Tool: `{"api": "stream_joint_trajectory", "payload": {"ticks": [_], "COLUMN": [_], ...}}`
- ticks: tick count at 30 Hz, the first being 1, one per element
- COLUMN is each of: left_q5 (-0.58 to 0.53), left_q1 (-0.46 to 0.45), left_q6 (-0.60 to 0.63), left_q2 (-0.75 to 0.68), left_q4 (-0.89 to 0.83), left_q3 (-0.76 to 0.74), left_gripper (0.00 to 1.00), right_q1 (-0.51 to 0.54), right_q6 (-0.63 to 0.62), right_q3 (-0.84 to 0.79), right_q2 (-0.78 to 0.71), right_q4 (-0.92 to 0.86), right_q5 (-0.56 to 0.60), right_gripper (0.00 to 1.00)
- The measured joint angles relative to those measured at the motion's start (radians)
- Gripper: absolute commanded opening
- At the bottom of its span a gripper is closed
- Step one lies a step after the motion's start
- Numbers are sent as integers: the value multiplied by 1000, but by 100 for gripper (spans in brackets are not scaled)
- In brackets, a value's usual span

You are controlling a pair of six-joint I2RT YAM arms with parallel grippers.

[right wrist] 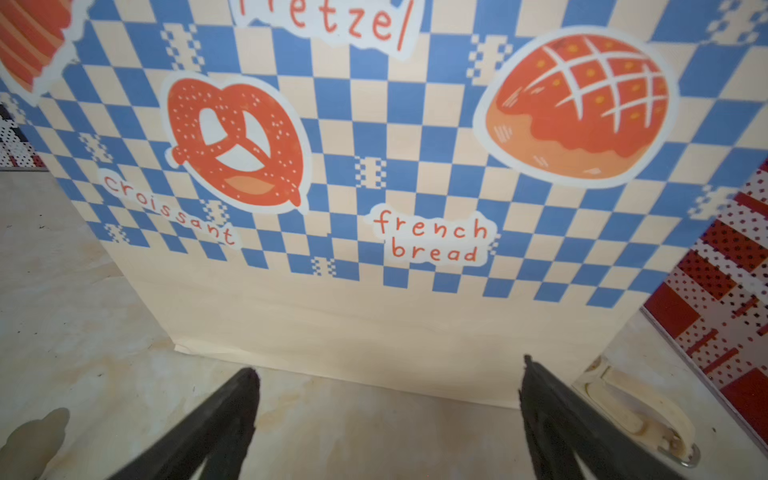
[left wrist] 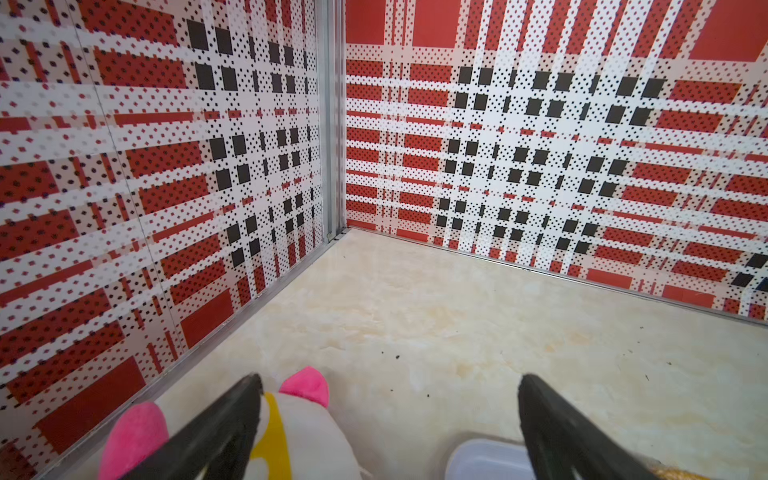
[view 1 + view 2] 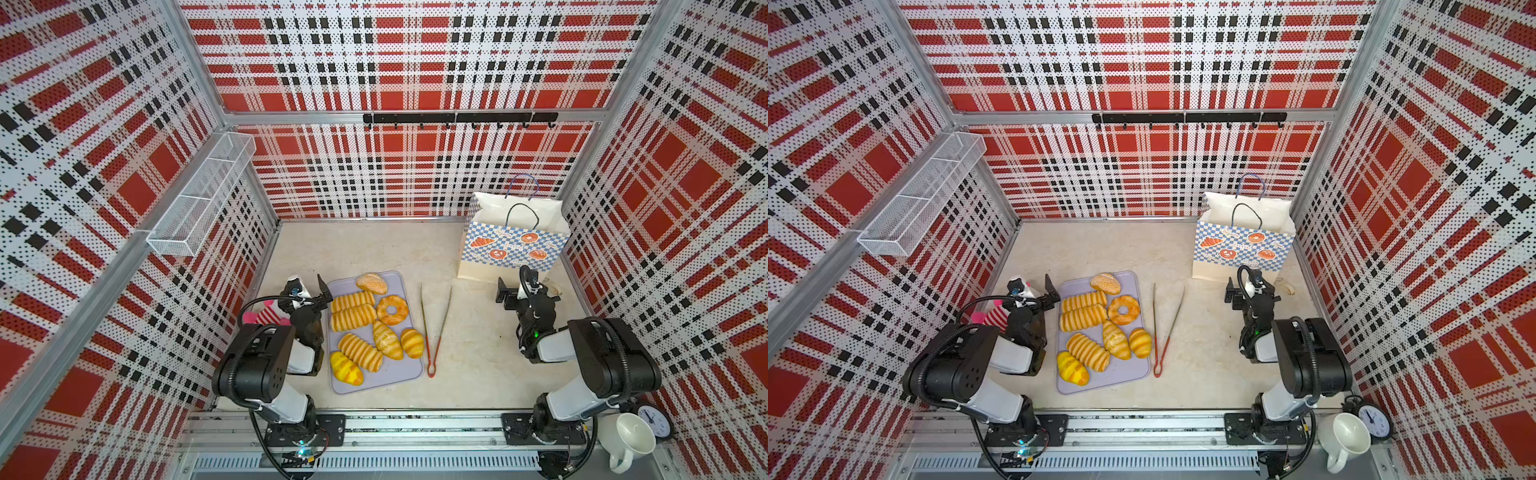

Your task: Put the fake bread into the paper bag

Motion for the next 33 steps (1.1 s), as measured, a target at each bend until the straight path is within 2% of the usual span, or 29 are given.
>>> {"api": "stream_joint_trajectory", "payload": {"ticks": [18,24,33], "left_q5": [2,52,56], "left_q1": [0,34,28], "left_q6": [0,-11,-13], "left_q2": [0,0,0], "left_q4": [0,-11,-15], "left_q3": [0,6,6], "left_gripper": [98,98,98], "right_q1": [0,0,0], "right_q6": [0,0,0], "right_q3": [0,0,0], "right_q2": [0,0,0], "right_q4": [0,0,-1], "right_q5": [-7,-8,-10], "right_gripper": [100,100,100]}}
